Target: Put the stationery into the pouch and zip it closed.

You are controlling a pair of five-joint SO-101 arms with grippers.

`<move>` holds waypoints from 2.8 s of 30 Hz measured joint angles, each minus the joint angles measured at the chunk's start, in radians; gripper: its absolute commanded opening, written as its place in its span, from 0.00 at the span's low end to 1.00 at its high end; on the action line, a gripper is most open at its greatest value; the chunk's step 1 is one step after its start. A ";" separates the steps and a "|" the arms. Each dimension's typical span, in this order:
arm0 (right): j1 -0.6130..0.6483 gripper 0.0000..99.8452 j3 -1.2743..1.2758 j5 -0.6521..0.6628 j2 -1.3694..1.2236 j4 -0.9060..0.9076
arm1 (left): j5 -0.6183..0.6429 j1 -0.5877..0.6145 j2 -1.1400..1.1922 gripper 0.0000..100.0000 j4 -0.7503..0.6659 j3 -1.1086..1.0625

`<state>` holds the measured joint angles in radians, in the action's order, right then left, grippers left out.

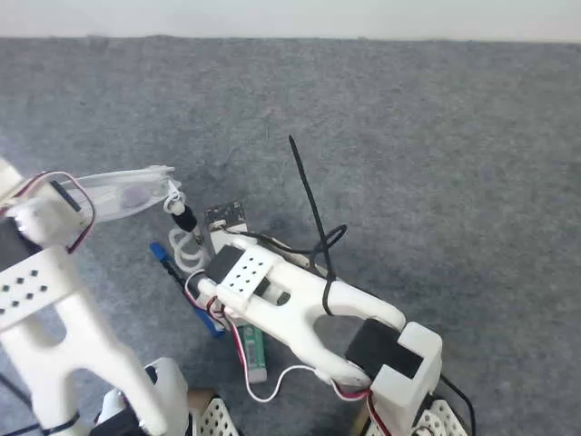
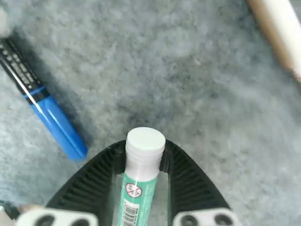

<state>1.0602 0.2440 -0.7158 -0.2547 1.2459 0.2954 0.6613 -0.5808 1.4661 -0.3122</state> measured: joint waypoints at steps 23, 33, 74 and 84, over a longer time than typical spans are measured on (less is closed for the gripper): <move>0.000 0.01 -0.083 0.000 0.226 0.244 | 0.000 0.000 0.000 0.01 0.000 0.000; 0.000 0.01 -0.083 0.000 0.405 0.339 | 0.000 0.000 0.000 0.01 0.000 0.000; 0.000 0.01 0.457 0.000 1.238 -0.044 | 0.000 -0.028 -0.006 0.01 0.000 -0.025; 0.000 0.01 0.471 0.000 1.309 -0.063 | 0.000 -0.028 -0.009 0.01 0.000 -0.025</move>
<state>1.0602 0.7150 -0.7158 1.0541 1.1830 0.2954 0.6337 -0.5900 1.4661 -0.3368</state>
